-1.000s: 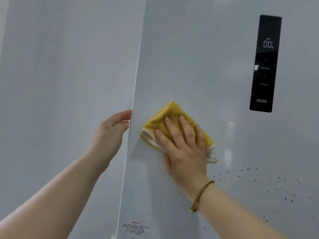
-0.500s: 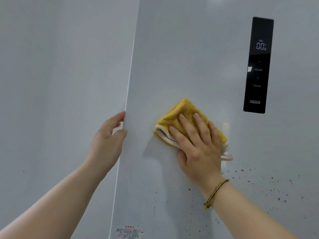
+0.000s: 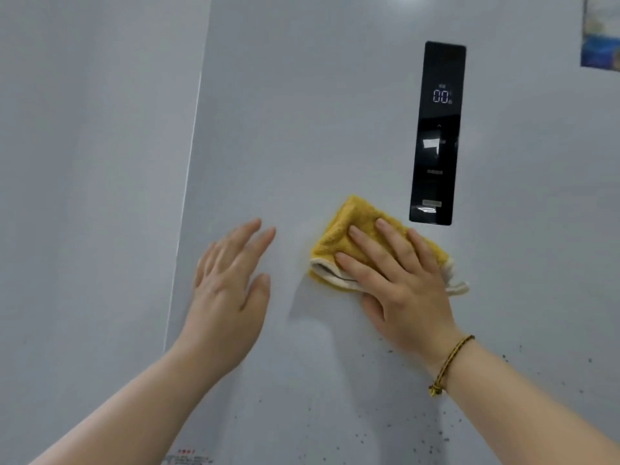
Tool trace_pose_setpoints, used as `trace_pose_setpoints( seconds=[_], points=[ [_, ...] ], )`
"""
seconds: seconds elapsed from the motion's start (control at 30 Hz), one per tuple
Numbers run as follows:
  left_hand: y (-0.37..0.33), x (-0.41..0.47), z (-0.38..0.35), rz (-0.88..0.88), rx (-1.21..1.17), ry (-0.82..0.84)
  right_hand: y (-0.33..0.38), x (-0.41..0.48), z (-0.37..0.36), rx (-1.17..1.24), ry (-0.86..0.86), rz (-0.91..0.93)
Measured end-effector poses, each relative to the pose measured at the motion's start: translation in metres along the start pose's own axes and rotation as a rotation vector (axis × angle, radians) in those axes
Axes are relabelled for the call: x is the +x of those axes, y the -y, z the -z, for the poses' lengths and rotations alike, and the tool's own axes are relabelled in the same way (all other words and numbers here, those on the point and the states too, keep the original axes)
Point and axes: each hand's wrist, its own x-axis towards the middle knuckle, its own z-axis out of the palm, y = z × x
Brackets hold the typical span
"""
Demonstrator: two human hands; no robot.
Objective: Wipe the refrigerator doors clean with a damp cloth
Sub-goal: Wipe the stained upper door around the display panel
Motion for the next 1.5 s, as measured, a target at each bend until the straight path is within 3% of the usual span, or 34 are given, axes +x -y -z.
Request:
trace_pose_setpoints(
  seconds=[0.13,0.37,0.43,0.57,0.63,0.7,0.87,0.93,1.1,1.17,1.23,1.3,1.4,1.5],
  points=[
    [-0.015,-0.014,-0.038,-0.137,0.103,0.026,0.006,-0.04,0.005,0.015,0.012,-0.009],
    [-0.033,-0.023,-0.053,-0.031,0.367,0.098,-0.041,-0.097,0.023,0.022,0.205,0.608],
    [-0.038,-0.024,-0.055,-0.014,0.425,0.109,-0.069,-0.082,0.027,-0.004,0.165,0.536],
    [-0.045,-0.024,-0.061,0.007,0.474,0.112,-0.092,-0.068,0.036,-0.007,0.035,0.071],
    [-0.047,-0.025,-0.061,0.013,0.5,0.119,-0.079,-0.079,0.035,0.002,0.012,-0.035],
    [-0.047,-0.025,-0.062,0.019,0.533,0.13,-0.065,-0.098,0.034,0.018,0.039,0.028],
    [-0.048,-0.026,-0.064,0.022,0.609,0.15,-0.082,-0.125,0.039,0.023,0.188,0.48],
    [-0.05,-0.026,-0.065,0.039,0.608,0.151,-0.1,-0.116,0.039,0.008,0.162,0.47],
    [-0.057,-0.028,-0.07,0.09,0.572,0.142,-0.107,-0.107,0.046,-0.027,0.024,-0.045],
    [-0.064,-0.028,-0.074,0.082,0.6,0.206,-0.086,-0.121,0.044,-0.026,0.014,-0.144],
    [-0.072,-0.028,-0.08,0.086,0.611,0.216,-0.07,-0.139,0.044,-0.006,0.059,-0.075],
    [-0.079,-0.027,-0.085,0.062,0.574,0.189,-0.07,-0.15,0.047,0.019,0.119,0.115],
    [-0.093,-0.031,-0.098,-0.097,0.522,0.159,-0.096,-0.151,0.05,0.003,0.179,0.397],
    [-0.106,-0.034,-0.115,-0.258,0.453,0.178,-0.132,-0.136,0.053,-0.002,0.132,0.386]
  ],
)
